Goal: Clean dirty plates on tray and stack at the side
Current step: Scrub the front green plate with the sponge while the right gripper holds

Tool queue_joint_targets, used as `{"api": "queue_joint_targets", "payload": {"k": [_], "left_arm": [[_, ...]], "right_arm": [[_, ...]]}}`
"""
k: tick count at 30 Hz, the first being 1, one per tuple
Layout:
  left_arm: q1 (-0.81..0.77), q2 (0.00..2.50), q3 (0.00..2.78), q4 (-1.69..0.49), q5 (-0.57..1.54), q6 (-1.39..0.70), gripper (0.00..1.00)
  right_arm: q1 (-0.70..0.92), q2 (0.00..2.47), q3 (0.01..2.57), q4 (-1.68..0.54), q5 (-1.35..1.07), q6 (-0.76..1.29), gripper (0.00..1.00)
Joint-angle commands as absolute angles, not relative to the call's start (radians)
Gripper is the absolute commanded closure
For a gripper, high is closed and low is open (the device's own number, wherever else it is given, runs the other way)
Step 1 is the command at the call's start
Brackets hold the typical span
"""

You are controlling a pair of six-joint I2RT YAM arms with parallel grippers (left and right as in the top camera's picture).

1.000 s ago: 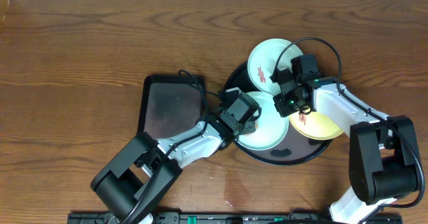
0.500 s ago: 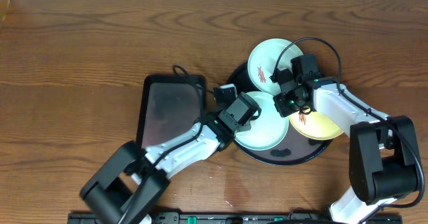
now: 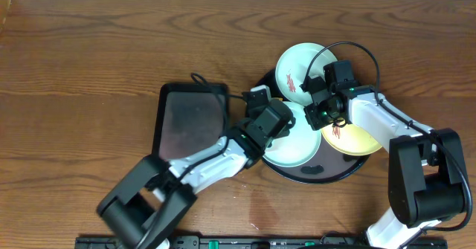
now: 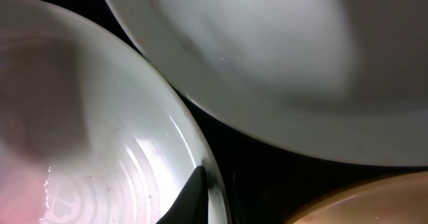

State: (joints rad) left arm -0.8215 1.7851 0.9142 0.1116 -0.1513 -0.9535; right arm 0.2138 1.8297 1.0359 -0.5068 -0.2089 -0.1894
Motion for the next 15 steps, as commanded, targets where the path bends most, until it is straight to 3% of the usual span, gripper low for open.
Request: {"api": "queue_joint_targets", "payload": {"k": [1, 15], "left_arm": [[-0.83, 1.851, 0.929, 0.111, -0.138, -1.031, 0.93], [-0.83, 1.838, 0.924, -0.053, -0.289, -0.9, 0.92]], "right_arm": [[0.217, 1.833, 1.032, -0.515, -0.198, -0.188, 0.9], [0.217, 1.833, 1.032, -0.516, -0.198, -0.188, 0.91]]}}
